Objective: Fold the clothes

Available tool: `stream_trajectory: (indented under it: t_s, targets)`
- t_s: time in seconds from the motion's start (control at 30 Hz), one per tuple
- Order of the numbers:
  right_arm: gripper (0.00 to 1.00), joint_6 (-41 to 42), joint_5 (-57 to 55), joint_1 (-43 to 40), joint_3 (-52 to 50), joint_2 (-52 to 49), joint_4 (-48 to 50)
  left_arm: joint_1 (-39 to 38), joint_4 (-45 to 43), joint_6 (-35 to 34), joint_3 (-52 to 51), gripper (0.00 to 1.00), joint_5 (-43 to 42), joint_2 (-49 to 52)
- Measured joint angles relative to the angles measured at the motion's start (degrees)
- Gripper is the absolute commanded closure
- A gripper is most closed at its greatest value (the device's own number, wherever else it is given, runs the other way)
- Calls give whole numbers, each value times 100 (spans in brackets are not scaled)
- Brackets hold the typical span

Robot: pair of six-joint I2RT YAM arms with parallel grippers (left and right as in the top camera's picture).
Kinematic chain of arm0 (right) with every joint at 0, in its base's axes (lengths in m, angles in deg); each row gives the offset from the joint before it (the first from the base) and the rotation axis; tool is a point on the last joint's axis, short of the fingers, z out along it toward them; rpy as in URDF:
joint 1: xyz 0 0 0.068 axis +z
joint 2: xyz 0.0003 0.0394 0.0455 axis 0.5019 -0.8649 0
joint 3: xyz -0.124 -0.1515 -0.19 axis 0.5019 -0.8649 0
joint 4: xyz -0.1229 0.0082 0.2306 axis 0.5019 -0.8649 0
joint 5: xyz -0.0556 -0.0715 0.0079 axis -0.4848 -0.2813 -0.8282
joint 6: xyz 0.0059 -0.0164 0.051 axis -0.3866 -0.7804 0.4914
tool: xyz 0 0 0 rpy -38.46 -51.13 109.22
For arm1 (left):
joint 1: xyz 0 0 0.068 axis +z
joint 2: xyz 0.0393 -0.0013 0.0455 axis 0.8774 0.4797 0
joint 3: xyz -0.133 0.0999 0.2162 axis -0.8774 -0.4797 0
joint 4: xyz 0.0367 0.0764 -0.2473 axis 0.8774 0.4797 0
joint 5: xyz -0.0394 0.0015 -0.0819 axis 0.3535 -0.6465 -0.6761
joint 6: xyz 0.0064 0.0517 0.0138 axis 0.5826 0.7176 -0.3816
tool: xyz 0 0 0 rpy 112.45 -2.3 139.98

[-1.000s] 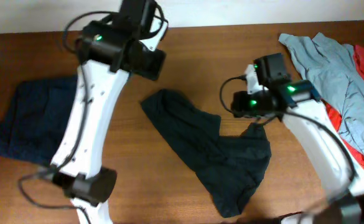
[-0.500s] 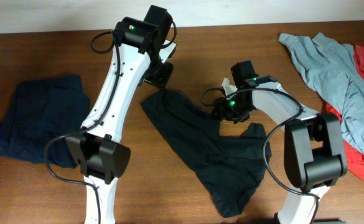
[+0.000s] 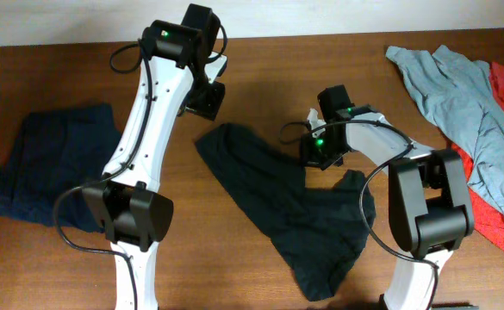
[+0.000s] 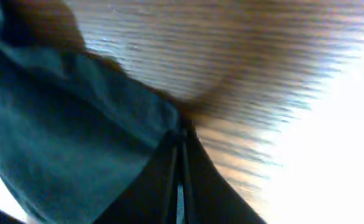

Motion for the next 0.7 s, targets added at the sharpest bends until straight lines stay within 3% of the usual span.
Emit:
stream_trajectory:
  t_s: [0.3, 0.47, 0.53, 0.7]
  targets:
    - [96, -304, -1130, -199, 874, 1613, -186, -7, -15, 28, 0, 44, -422, 400]
    - [96, -348, -1486, -199, 973, 1781, -221, -7, -219, 173, 0, 44, -988, 673]
    - [96, -350, -1552, -199, 973, 1779, -258, -7, -450, 269, -9, 37, -1338, 741]
    - [96, -352, -1596, -199, 973, 1779, -354, -107, -927, 520, -9, 36, -2063, 953]
